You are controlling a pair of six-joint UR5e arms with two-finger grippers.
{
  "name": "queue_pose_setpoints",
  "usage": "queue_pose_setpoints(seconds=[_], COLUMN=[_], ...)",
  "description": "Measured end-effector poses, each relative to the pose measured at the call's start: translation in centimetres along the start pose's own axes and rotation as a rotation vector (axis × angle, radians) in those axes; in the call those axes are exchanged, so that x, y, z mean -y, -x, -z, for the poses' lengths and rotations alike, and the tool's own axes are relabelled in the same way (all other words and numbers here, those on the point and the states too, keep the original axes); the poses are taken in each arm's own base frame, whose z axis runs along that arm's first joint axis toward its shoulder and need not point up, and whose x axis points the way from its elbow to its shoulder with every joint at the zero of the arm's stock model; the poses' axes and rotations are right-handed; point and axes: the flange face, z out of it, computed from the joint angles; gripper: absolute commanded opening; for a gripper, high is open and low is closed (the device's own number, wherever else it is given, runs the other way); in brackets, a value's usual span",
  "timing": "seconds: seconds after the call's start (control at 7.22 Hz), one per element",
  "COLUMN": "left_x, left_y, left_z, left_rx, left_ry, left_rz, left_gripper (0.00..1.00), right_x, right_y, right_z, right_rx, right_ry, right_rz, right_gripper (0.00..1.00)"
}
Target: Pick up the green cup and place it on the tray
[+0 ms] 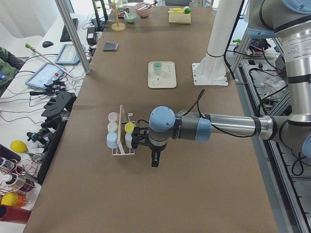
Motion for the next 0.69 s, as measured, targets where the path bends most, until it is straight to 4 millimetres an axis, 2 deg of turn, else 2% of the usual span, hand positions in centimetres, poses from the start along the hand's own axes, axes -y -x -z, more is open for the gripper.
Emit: queue_pose_setpoints(seconds=[0.69], left_x=[0.17], left_y=[-0.34], left_z=[0.3], left_rx=[0.0], left_ry=[-0.007], left_rz=[-0.008], left_gripper=[0.99], right_x=[0.08], right_y=[0.09], right_z=[0.05], right_rx=[0.0], right_ry=[-0.006], right_rz=[0.007], right_gripper=[1.0])
